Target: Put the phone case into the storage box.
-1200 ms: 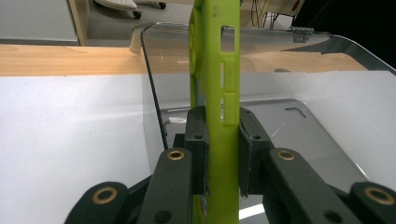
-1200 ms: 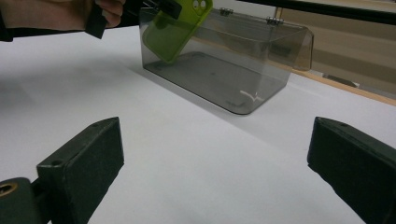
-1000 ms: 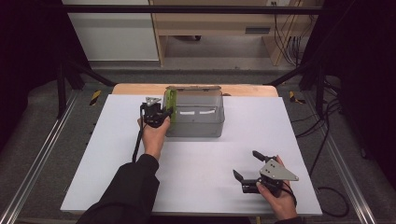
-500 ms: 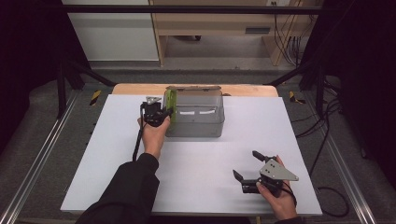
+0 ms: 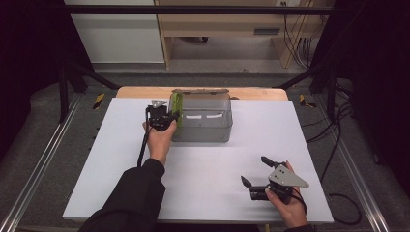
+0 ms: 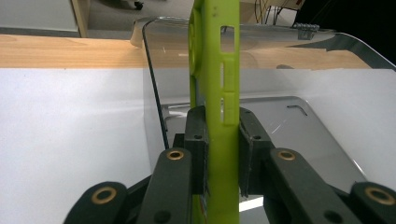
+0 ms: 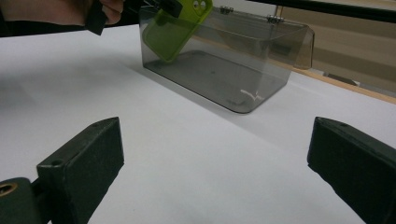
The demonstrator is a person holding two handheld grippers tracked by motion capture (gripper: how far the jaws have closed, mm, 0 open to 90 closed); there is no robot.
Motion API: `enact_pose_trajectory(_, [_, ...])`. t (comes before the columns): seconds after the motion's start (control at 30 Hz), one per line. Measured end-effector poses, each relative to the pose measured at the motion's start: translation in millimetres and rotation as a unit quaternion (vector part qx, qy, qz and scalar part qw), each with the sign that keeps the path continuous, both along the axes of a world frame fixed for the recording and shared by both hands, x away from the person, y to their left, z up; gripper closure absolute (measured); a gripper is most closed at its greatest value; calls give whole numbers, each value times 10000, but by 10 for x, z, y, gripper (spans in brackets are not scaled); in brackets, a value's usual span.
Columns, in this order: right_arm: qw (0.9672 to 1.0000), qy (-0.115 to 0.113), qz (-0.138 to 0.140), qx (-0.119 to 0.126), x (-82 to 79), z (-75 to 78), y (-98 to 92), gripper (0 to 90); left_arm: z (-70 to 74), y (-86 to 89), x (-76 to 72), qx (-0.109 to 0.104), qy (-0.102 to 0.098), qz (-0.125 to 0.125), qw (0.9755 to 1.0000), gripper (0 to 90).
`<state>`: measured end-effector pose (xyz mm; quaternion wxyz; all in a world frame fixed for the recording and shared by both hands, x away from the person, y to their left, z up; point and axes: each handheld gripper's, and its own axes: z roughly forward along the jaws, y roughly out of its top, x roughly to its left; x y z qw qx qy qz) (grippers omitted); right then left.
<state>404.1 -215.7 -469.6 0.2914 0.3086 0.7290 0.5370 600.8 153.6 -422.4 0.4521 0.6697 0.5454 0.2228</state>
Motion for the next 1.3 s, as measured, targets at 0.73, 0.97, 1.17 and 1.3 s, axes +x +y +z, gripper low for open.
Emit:
enact_pose_trajectory(0.73, [10000, 7, -1, -2, 2, -2, -1, 39, 15, -20, 9, 35, 83, 82, 9999, 756])
enact_pose_trajectory(0.97, [10000, 12, 0, 2, 1, -1, 0, 39, 13, -25, 7, 59, 49, 70, 9999, 748])
enact_pose_trajectory(1.17, [10000, 15, 3, -4, 3, -3, 0, 39, 12, -61, -11, 188, -37, 26, 9998, 692])
enact_pose_trajectory(1.3, [10000, 35, 10, -1, 1, -5, 4, 39, 6, -76, -17, 317, -87, 14, 9995, 685])
